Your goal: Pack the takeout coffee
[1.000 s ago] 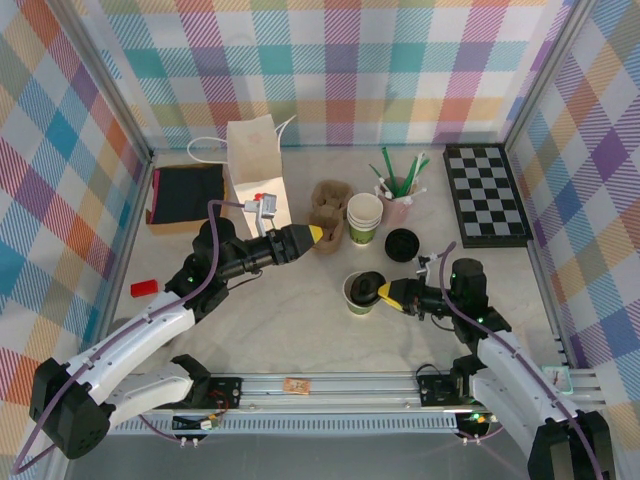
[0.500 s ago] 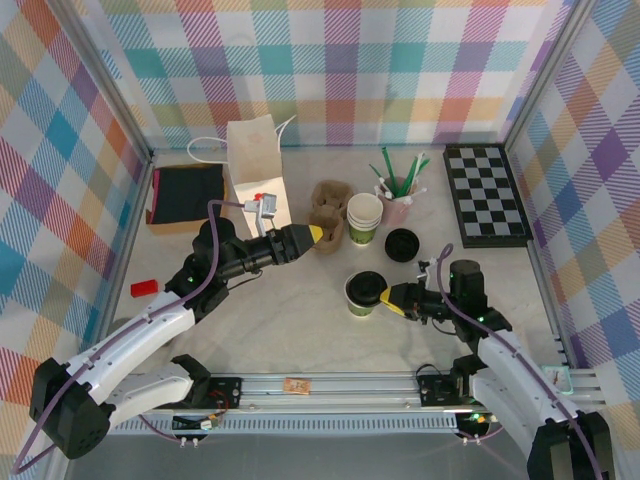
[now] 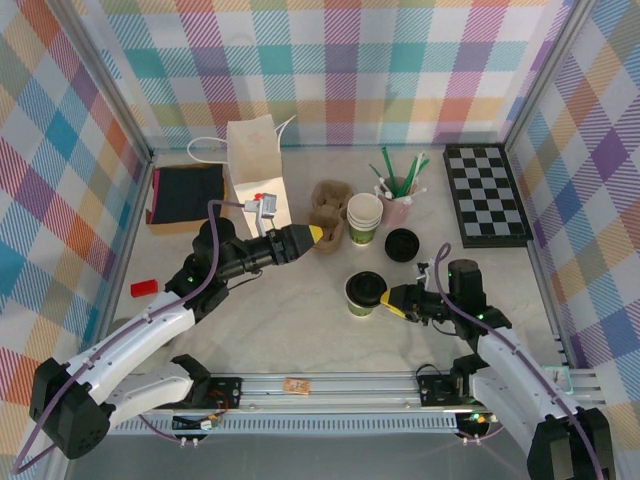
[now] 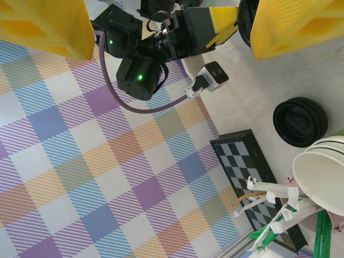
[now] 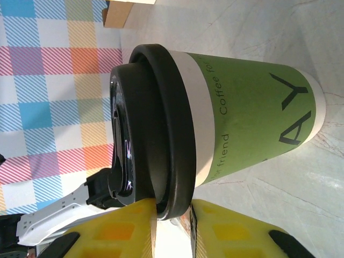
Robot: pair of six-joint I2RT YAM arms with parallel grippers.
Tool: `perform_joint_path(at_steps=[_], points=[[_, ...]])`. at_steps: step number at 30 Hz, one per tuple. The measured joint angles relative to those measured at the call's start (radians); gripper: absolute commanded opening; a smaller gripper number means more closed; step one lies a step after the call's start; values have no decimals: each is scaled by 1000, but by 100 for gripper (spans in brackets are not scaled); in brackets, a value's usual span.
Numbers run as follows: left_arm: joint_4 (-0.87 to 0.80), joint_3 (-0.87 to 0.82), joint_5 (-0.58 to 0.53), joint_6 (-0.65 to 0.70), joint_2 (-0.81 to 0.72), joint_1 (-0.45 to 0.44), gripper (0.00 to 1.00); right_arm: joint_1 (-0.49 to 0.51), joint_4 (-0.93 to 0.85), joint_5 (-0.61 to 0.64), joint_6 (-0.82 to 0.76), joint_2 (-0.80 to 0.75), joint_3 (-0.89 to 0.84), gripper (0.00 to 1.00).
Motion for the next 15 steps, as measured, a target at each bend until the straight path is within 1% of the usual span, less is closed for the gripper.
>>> perform_joint_path(at_steps=[15], points=[[0, 0, 0, 4, 0, 0, 76, 0, -27, 22, -19, 17, 39, 22]])
